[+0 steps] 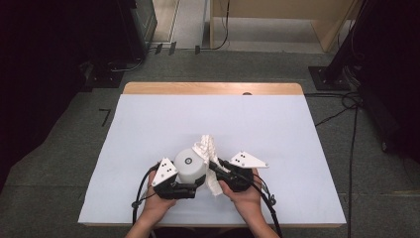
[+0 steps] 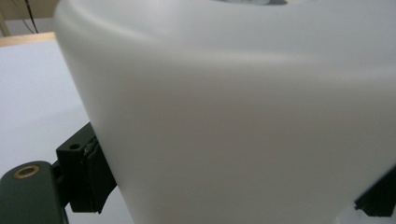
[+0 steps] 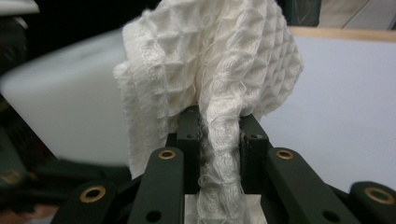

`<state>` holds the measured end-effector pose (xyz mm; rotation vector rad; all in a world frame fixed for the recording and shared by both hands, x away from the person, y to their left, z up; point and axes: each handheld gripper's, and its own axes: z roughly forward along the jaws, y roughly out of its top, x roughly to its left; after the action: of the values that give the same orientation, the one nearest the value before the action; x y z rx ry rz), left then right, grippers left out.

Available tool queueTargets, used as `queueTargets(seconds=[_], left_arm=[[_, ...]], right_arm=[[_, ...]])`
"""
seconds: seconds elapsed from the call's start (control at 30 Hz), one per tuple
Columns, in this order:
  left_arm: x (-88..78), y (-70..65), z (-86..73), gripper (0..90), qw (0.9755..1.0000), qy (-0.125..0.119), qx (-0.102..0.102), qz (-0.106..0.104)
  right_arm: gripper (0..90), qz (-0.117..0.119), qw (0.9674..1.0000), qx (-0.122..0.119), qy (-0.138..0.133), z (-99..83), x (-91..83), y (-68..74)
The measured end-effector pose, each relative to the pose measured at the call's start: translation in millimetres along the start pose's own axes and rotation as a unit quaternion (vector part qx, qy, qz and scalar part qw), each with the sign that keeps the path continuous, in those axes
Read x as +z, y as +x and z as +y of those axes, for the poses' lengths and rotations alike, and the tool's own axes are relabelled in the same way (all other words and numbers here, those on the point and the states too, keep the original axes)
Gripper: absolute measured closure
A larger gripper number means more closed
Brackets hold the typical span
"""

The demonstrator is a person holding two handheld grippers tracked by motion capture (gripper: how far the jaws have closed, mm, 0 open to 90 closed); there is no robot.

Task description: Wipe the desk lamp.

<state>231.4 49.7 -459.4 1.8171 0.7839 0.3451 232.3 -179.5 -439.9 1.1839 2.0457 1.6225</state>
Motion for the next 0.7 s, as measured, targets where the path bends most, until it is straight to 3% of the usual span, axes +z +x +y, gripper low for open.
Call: queueTargets(seconds=[0.13,0.33,0.47,0.6,0.7], left_arm=[[-1.7,-2.1,2.6,8.3,1.0,-0.007,0.005,-0.001],[-13.5,3.3,10.2,8.3,0.9992,-0.04,-0.01,-0.004],[-9.8,4.1,7.2,8.3,0.9995,-0.03,-0.008,-0.004],[1.1,-0.9,1.4,8.3,1.0,0.002,0.005,0.003],[3.1,-1.5,-0.4,8.3,0.9999,0.007,0.007,0.003]], right_arm=[[75.5,0.003,0.9998,-0.007,-0.019,5.3,-6.2,1.9],[75.4,0.003,0.9998,0.005,0.018,-7.1,6.0,-1.6],[75.5,-0.002,0.9996,0.009,0.027,-8.7,8.5,-1.2],[75.6,-0.004,0.9999,0.011,0.004,0.1,-0.8,0.9],[75.5,-0.002,0.9999,0.0,-0.013,6.9,-7.8,4.5]])
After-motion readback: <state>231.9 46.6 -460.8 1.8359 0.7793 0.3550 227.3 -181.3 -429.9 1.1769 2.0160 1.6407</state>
